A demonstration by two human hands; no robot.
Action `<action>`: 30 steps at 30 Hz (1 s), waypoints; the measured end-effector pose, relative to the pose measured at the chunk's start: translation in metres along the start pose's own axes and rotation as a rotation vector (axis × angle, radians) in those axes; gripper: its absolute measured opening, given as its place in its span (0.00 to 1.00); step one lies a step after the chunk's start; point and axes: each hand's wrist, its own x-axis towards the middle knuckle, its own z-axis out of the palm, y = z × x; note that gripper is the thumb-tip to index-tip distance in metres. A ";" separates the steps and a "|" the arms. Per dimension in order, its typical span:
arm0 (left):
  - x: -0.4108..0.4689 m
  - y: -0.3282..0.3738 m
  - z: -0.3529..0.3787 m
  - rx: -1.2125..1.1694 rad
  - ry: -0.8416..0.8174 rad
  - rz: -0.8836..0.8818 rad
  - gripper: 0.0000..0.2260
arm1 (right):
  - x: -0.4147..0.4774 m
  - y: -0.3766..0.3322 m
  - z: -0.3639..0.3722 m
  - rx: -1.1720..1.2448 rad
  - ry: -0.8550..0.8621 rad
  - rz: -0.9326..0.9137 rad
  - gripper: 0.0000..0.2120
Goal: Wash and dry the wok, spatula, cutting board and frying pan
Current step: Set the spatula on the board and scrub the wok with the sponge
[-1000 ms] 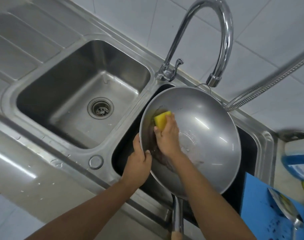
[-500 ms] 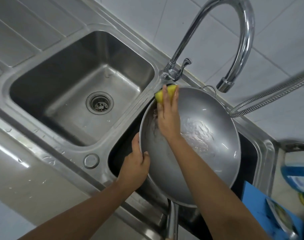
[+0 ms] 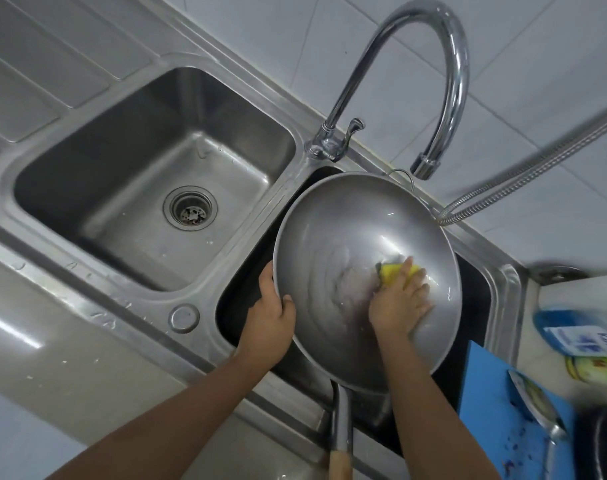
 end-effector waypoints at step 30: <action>-0.002 0.001 0.002 0.008 0.051 0.015 0.29 | -0.094 0.006 -0.014 0.004 -0.347 -0.118 0.27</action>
